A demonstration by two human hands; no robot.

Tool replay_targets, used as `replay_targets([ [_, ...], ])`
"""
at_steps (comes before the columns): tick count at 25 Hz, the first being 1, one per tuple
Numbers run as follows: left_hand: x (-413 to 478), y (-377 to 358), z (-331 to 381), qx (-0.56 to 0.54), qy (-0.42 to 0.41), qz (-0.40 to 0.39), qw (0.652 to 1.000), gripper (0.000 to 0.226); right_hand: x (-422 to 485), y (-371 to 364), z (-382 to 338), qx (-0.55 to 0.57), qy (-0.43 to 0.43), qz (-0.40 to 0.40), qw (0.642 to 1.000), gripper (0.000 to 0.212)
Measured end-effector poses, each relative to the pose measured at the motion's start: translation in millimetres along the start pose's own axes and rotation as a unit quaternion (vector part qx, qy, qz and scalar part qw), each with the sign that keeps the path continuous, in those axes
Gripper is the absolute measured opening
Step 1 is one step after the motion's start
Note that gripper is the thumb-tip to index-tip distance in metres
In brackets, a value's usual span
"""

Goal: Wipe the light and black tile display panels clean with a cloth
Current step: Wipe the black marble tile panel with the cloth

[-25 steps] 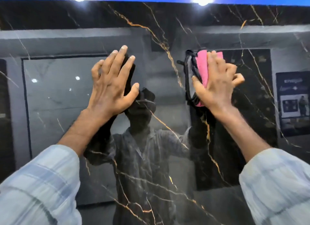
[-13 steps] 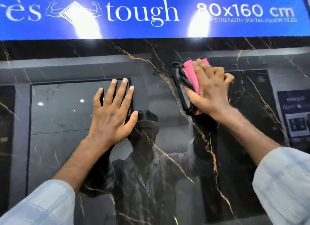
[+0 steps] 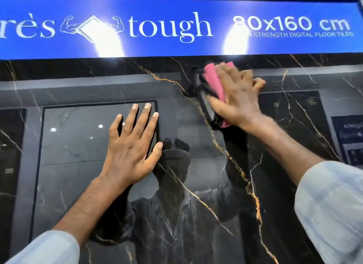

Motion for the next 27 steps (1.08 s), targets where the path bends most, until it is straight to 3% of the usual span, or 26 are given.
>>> replay_targets([
  [3, -1, 1, 0, 0.006, 0.0, -0.001, 1.0, 0.071, -2, -5, -21, -0.031, 0.155, -0.021, 0.987, 0.079],
  [4, 0, 1, 0, 0.005, 0.0, -0.004, 1.0, 0.071, 8, 1, -7, -0.016, 0.138, -0.017, 0.99, 0.078],
  [7, -2, -1, 1, 0.001, 0.0, -0.009, 1.0, 0.071, 34, 9, 48, 0.026, -0.052, -0.008, 0.998, 0.077],
  [9, -2, -1, 0, 0.003, -0.001, -0.01, 1.0, 0.071, 42, 8, 36, 0.002, -0.084, 0.006, 0.996, 0.076],
  [12, -2, -1, -1, 0.003, 0.001, -0.011, 1.0, 0.072, 45, -5, -28, -0.013, 0.083, -0.013, 0.996, 0.079],
  [14, -1, 0, 0, -0.002, 0.0, -0.011, 1.0, 0.072, 52, -11, -35, -0.032, 0.178, -0.046, 0.983, 0.082],
  [15, -1, 0, 0, -0.004, 0.0, -0.01, 1.0, 0.072, 63, -8, -24, -0.017, 0.161, -0.054, 0.985, 0.082],
  [18, -1, 1, 0, -0.015, -0.002, -0.007, 1.0, 0.071, 82, 0, -2, -0.02, -0.007, -0.026, 0.999, 0.077],
  [19, -1, 1, -1, -0.017, -0.001, -0.004, 1.0, 0.071, 83, -2, -22, -0.041, 0.015, -0.018, 0.999, 0.077],
  [21, -2, 2, -2, -0.02, -0.001, 0.001, 1.0, 0.071, 73, -15, -78, -0.068, 0.15, -0.033, 0.986, 0.082],
  [23, -3, 2, -2, -0.024, -0.002, 0.005, 1.0, 0.071, 71, -20, -89, -0.076, 0.247, -0.049, 0.965, 0.083],
  [24, -4, 1, -2, -0.026, -0.004, 0.006, 1.0, 0.07, 79, -15, -78, -0.054, 0.237, -0.05, 0.969, 0.082],
  [27, -3, 2, -1, -0.029, -0.005, 0.005, 1.0, 0.07, 94, -6, -47, -0.03, 0.057, -0.034, 0.997, 0.076],
])
Point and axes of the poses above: each hand's wrist, its own x-axis towards the middle knuckle, its own y-axis out of the back of the hand, z = x × y, the point moved 9 cm from there along x, towards the middle knuckle, and after that the axes turned 5 degrees about -z, right-handed, at the moved point
